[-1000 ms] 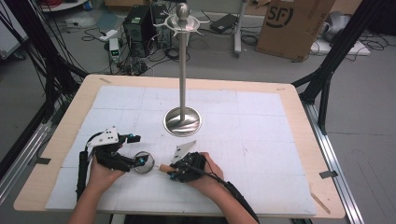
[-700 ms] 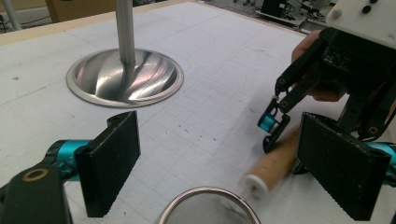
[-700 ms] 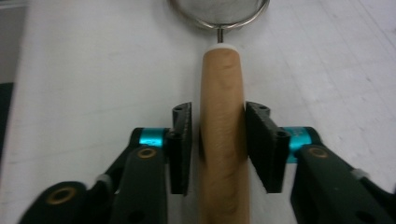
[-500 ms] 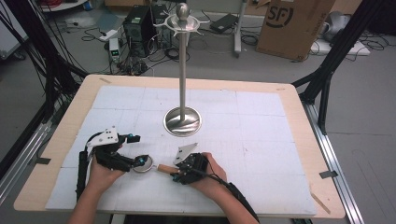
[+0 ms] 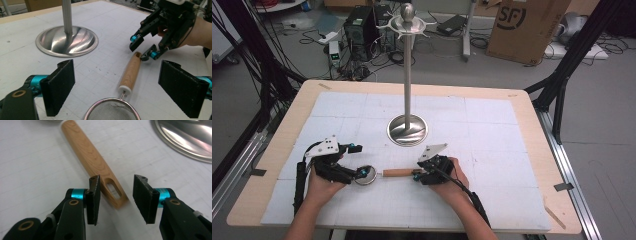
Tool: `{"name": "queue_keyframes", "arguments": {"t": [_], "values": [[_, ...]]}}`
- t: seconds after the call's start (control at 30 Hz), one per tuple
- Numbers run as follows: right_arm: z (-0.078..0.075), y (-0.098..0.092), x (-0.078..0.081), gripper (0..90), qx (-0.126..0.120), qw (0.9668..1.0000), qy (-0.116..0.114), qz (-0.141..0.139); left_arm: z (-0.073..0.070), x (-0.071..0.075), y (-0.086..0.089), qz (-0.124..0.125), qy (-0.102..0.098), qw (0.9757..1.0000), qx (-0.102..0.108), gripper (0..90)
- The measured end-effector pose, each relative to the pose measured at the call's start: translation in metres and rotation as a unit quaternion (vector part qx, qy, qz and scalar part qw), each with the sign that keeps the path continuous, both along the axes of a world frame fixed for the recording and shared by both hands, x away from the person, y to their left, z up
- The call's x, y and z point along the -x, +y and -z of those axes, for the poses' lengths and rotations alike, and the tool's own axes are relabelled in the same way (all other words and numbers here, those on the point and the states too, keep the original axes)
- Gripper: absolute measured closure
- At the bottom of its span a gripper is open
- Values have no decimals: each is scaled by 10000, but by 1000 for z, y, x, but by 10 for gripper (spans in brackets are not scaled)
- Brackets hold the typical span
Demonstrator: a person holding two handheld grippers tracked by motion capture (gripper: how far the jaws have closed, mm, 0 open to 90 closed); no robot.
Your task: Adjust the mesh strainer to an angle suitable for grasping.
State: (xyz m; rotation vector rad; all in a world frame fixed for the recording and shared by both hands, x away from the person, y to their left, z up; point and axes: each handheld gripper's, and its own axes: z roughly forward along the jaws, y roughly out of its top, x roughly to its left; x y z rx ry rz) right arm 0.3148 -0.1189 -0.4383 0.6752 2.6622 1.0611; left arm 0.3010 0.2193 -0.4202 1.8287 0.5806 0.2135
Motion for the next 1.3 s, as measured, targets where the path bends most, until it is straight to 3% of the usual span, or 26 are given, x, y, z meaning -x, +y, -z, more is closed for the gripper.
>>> {"name": "queue_keyframes", "arguments": {"t": [0.23,0.4,0.53,0.83,1.07,1.3], "values": [[3,-4,-10,575,-78,9995,-73,284,0,0,0,1,4,10000,4,143],[5,-10,-17,571,-220,9989,96,411,0,0,0,20,0,10000,-8,144],[2,-13,-16,559,-295,9987,93,416,1,-1,1,3,31,10000,-17,144],[-15,-42,-2,501,-413,9978,-100,511,2,-1,1,-8,53,10000,-40,144],[-30,-80,19,442,-735,9943,-292,714,3,-1,0,27,77,9999,-103,143],[-35,-99,33,425,-1033,9897,-538,838,4,-1,-3,42,107,9998,-137,143]]}}
